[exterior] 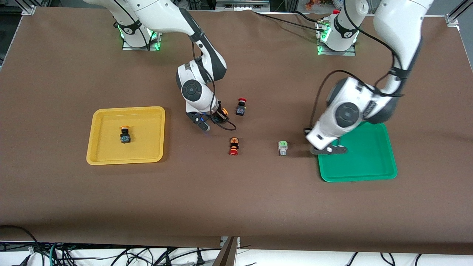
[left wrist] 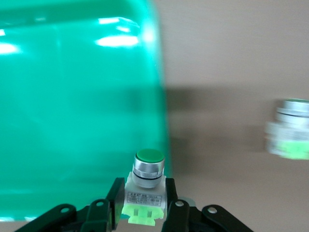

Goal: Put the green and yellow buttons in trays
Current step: 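Carry the green button into the green tray with the left gripper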

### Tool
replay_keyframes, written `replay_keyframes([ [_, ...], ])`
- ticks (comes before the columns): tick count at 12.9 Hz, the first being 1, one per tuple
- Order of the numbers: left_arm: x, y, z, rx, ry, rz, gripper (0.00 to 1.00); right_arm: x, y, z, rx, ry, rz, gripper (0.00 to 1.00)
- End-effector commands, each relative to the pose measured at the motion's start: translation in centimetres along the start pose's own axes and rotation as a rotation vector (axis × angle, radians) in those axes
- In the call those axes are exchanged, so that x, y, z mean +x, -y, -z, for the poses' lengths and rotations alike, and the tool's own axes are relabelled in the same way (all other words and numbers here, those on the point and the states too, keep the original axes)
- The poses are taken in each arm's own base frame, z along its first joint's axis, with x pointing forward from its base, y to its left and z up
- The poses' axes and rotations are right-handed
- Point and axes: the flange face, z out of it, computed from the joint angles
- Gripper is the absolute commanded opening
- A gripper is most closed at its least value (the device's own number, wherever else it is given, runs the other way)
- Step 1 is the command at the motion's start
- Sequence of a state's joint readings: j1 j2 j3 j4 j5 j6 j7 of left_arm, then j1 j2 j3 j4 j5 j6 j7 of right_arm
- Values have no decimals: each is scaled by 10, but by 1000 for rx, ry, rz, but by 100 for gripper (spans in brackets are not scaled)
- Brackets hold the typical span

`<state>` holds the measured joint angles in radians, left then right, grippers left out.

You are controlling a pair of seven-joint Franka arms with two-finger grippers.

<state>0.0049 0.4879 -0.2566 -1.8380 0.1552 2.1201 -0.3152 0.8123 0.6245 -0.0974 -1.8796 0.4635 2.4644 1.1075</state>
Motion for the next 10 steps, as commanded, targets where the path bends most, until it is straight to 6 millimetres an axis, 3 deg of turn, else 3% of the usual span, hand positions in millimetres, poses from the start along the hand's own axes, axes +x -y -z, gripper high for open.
replay_keyframes([
  [1, 26, 83, -9, -36, 10, -82, 0, 29, -3, 38, -18, 10, 32, 0],
  [2, 30, 119, -19, -21, 10, -91, 0, 48, -11, 64, -46, 27, 88, 0],
  [3, 32, 140, -23, -25, -15, -83, 0, 75, -23, 90, -72, 41, 152, 0],
  [5, 32, 171, -33, -33, -12, -69, 0, 137, -60, 132, -131, 73, 306, 0],
  [6, 32, 177, -37, -52, -7, -45, 0, 171, -80, 145, -159, 60, 390, 0],
  [8, 31, 183, -41, -84, -3, -7, 0, 218, -112, 138, -193, 39, 520, 3],
  [10, 31, 183, -44, -84, 2, -8, 4, 234, -129, 121, -193, -3, 550, 24],
])
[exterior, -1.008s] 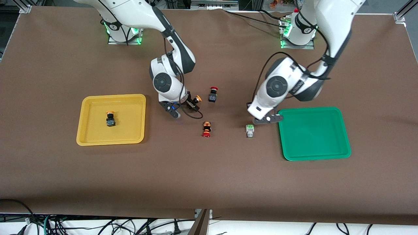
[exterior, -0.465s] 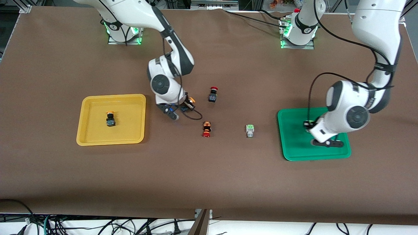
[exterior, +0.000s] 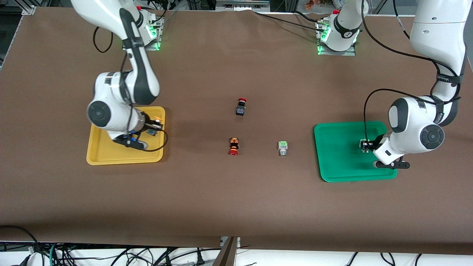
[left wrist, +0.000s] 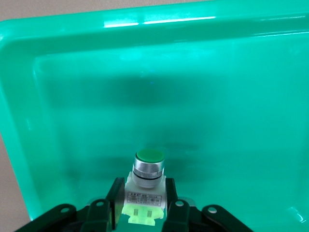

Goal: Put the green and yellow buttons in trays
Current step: 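Place the second black button in the yellow tray with the right gripper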

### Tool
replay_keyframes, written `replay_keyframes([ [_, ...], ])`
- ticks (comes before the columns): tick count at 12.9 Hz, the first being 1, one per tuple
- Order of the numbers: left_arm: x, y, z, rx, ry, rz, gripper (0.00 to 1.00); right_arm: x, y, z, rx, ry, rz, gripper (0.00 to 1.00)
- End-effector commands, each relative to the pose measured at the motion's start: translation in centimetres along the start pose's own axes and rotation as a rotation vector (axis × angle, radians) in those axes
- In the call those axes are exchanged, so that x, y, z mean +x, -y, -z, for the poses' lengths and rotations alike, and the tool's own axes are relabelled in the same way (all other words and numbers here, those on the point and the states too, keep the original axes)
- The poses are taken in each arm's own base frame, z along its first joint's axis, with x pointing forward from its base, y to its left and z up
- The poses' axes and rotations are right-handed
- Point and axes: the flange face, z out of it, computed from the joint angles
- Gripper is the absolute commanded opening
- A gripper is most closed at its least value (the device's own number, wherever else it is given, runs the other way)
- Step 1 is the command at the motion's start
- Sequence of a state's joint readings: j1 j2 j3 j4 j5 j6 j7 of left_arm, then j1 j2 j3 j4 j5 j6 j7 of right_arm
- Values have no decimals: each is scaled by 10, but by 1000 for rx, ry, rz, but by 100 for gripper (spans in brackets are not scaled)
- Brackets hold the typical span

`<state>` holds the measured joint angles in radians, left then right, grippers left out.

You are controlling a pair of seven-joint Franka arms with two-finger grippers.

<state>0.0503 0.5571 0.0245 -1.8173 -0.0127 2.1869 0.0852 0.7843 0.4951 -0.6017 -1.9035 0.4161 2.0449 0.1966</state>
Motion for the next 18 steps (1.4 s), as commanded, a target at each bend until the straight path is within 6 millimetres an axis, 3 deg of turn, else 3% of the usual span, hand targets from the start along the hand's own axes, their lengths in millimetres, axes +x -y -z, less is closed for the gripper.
replay_keyframes([
  [1, 5, 0, 3, -14, -10, -8, 54, 0, -4, -34, -45, -48, 57, 43],
  [2, 7, -2, 10, -21, -18, -4, 100, 5, -10, -39, -53, -54, 78, 65],
  [3, 10, -9, 17, -25, -26, -5, 100, 13, -21, -39, -48, -61, 78, 86],
  [4, 14, -18, 27, -28, -32, -14, 100, 16, -25, -38, -45, -65, 74, 94],
  [7, 21, -79, 46, -81, -41, -6, 100, 14, -3, -4, -10, -65, 64, 98],
  [10, 16, -185, 54, -119, -42, 54, 100, 4, 21, 60, 34, -22, 6, 98],
  [13, 7, -271, 40, -119, -46, 10, 100, -12, 27, 125, 66, -35, -2, 99],
  [16, 3, -329, 18, -112, -116, 28, 100, -40, 9, 198, 70, -123, 51, 99],
  [18, 2, -341, 3, -72, -152, 9, 100, -63, -10, 237, 30, -157, 90, 99],
])
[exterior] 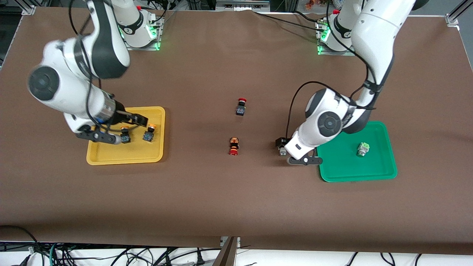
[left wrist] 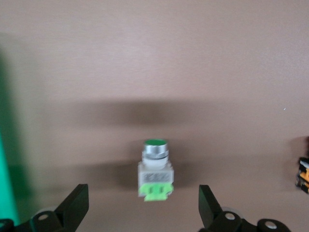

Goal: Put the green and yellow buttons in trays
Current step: 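Grasp the second green button with the left gripper while the right retracts, then lower the green button into the green tray with the left gripper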

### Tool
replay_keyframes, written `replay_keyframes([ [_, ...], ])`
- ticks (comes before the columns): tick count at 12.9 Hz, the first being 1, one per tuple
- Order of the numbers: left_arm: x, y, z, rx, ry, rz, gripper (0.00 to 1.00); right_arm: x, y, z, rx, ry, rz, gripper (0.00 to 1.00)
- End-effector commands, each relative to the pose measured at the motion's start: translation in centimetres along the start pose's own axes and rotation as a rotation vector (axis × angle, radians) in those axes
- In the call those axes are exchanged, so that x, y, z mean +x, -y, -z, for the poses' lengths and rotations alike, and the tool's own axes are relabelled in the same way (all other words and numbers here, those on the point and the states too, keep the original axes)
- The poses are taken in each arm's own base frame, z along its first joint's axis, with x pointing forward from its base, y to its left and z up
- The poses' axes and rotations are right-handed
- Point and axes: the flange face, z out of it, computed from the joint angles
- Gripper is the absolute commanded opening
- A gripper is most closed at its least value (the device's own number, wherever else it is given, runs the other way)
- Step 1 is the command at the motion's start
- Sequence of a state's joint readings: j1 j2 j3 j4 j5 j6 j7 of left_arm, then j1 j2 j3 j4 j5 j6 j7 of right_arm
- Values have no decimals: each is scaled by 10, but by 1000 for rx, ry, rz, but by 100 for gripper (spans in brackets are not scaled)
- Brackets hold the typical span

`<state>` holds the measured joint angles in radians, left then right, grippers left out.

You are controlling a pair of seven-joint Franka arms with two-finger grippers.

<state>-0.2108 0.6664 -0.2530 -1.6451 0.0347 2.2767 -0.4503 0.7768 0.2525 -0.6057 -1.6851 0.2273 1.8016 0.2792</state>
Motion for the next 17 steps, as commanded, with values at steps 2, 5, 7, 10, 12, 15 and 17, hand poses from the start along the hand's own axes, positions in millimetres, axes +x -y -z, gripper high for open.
replay_keyframes([
  [2, 2, -13, -27, 57, -40, -40, 100, -43, -35, 73, -5, -10, 28, 99],
  [5, -13, -33, -44, 57, -16, 39, 100, -61, -57, 100, -23, 0, 47, 99],
  [7, -21, -35, -56, 82, -8, 51, 61, -62, -68, 108, -20, -7, 37, 99],
  [10, -25, -29, -62, 89, -3, 95, 0, -64, -72, 113, -28, -17, 69, 99],
  [12, -20, -22, -56, 91, -3, 103, 0, -59, -89, 113, -33, -18, 93, 99],
  [15, 3, 7, 0, 134, 52, 68, 0, -62, -98, 119, -36, -22, 107, 99],
  [17, 19, 41, 33, 142, 112, -47, 0, -62, -97, 121, -37, -28, 115, 99],
])
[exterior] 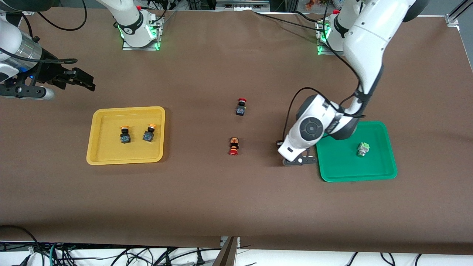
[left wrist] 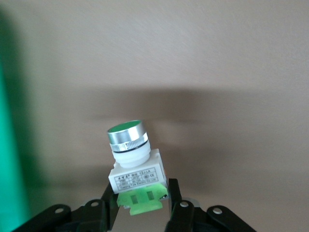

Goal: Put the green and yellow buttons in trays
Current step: 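Lower the green button into the green tray with the left gripper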

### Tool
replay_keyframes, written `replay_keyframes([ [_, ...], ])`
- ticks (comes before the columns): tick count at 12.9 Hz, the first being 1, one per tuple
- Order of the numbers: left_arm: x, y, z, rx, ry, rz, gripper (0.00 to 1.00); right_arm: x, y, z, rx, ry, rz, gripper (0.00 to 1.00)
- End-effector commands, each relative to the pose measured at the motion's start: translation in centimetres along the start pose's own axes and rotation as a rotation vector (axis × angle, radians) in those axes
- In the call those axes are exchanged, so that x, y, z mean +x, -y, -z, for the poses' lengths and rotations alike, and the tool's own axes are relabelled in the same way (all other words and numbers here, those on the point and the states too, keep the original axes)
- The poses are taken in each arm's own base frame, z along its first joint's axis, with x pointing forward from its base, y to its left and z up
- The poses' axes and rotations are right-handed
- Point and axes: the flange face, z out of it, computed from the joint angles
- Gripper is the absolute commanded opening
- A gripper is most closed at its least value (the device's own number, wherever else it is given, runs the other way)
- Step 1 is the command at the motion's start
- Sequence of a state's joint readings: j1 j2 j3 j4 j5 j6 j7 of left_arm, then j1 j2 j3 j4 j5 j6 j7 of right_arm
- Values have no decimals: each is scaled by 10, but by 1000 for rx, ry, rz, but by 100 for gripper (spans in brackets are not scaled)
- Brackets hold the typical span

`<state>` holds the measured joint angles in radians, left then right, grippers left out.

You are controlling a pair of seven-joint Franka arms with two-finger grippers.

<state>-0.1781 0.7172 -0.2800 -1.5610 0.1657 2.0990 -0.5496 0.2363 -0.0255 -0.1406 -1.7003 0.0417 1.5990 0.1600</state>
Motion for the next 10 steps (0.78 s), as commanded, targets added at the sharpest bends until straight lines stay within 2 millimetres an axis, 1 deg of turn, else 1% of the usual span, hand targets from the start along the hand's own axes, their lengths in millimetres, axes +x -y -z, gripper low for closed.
replay_keyframes([
  [1, 18, 57, 49, 0, 26, -132, 0, -8, 2, 8, -19, -13, 21, 99],
  [2, 25, 86, 53, 8, 39, -181, 0, -7, 1, 9, -36, -23, 23, 99],
  [3, 29, 113, 48, 24, 62, -243, 0, -6, 2, 11, -51, -33, 28, 99],
  [4, 33, 139, 41, 22, 82, -264, 0, -5, 5, 15, -50, -41, 31, 99],
  [6, 31, 171, 21, 14, 117, -267, 0, -1, 13, 19, -50, -47, 37, 99],
  [7, 27, 175, 11, 15, 131, -268, 0, 1, 16, 17, -50, -44, 37, 99],
  [8, 23, 177, -3, 15, 130, -267, 0, 0, 16, 20, -48, -48, 37, 99],
  [10, 13, 182, -33, 10, 104, -264, 0, 1, 17, 21, -44, -51, 42, 99],
])
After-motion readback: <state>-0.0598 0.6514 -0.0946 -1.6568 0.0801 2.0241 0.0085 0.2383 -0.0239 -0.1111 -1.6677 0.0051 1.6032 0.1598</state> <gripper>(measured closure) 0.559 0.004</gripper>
